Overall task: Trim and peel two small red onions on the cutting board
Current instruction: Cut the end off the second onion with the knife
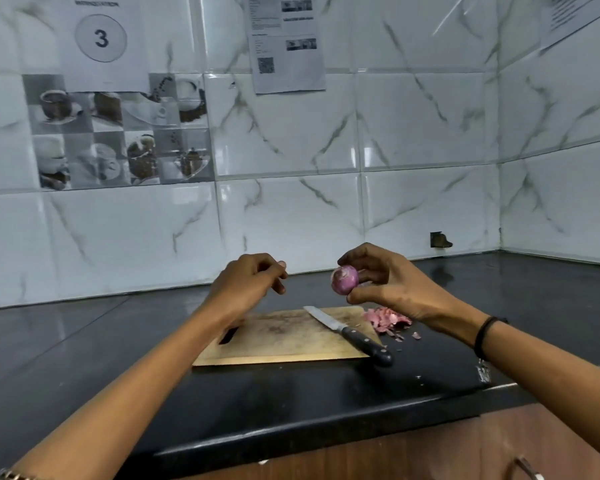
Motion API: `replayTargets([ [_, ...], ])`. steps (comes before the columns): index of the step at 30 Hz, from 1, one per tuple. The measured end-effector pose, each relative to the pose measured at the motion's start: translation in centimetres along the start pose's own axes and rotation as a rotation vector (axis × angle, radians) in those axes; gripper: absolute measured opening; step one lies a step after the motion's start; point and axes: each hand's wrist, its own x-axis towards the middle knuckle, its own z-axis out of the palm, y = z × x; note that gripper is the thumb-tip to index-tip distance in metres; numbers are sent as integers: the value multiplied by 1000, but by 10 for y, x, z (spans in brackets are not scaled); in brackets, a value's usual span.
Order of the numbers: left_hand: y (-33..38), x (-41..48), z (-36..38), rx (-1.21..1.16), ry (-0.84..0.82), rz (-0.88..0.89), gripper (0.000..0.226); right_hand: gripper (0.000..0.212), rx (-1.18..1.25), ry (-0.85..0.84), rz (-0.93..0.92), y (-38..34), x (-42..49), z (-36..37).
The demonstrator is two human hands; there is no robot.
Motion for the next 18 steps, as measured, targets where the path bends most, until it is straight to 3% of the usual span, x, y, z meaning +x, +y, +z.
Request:
replayTargets([
  [5,-38,-20,-44,125,116,-93,13,49,-48,-88,41,-19,18,37],
  [8,-60,-28,-56,192,92,-160,32,51,-181,-92,89,-30,29,66],
  [12,-80,-32,-49,145,-76,-222,64,56,-281,-162,176,-33,45,105],
  [18,-88,-13,-39,220,-190,-160,76,58,-285,-186,209,-30,60,145],
])
